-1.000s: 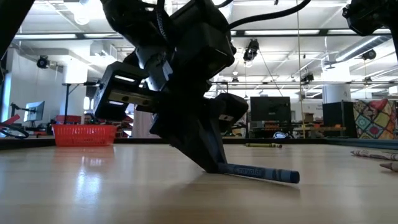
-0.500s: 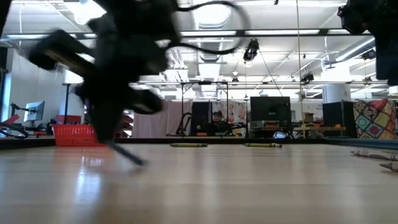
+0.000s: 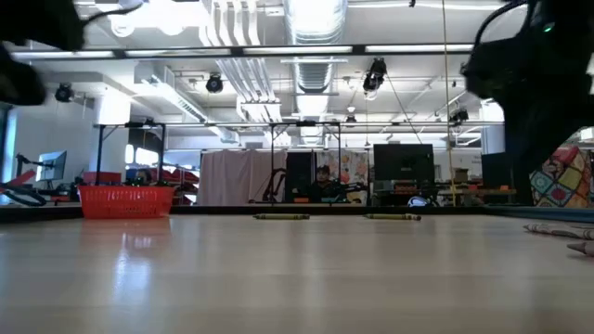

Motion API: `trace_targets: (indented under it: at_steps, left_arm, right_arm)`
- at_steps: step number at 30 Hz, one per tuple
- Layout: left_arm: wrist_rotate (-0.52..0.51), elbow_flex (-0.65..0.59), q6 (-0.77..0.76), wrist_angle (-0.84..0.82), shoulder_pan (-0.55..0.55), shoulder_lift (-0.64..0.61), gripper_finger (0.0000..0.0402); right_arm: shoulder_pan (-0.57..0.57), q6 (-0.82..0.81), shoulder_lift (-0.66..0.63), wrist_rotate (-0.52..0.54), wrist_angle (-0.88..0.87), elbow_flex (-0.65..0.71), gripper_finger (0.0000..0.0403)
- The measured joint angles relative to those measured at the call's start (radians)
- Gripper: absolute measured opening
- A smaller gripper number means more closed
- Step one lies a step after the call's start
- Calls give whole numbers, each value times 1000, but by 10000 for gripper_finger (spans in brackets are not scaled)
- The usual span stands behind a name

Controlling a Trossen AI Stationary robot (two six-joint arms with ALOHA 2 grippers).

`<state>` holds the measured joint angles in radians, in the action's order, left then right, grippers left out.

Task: Sort crayons
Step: Put the blue crayon into the yellow bin

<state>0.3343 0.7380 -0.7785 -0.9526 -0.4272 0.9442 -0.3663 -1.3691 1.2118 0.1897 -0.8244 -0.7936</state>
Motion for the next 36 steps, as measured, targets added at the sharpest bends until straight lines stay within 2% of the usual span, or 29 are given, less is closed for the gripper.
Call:
trace_targets:
  at_steps: [2,5,9,12,18,21,28,33,36]
  left_arm:
    - [20,-6,-69,-39,-84,-46,0]
    - [50,-24,-141,-15,-219,-73,0]
    - [74,-65,-206,76,-358,-51,0]
    - [106,-105,-254,157,-412,-21,0]
    - [164,-182,-319,410,-432,48,2]
    - [174,-193,-334,447,-432,91,19]
    - [192,-182,-301,435,-432,142,103]
    - [191,-181,-297,428,-424,132,173]
    - [161,-168,-294,427,-407,111,199]
  right_arm:
    - [41,66,0,-18,58,16,144]
    - [99,152,0,-41,83,21,144]
    - [144,211,0,-52,82,22,144]
    - [158,233,0,-68,82,22,144]
    - [169,217,0,-93,65,22,144]
    - [178,188,0,-94,56,22,145]
    - [202,177,0,-144,14,22,179]
    - [215,168,0,-146,-51,22,214]
    - [215,139,0,-155,-81,30,228]
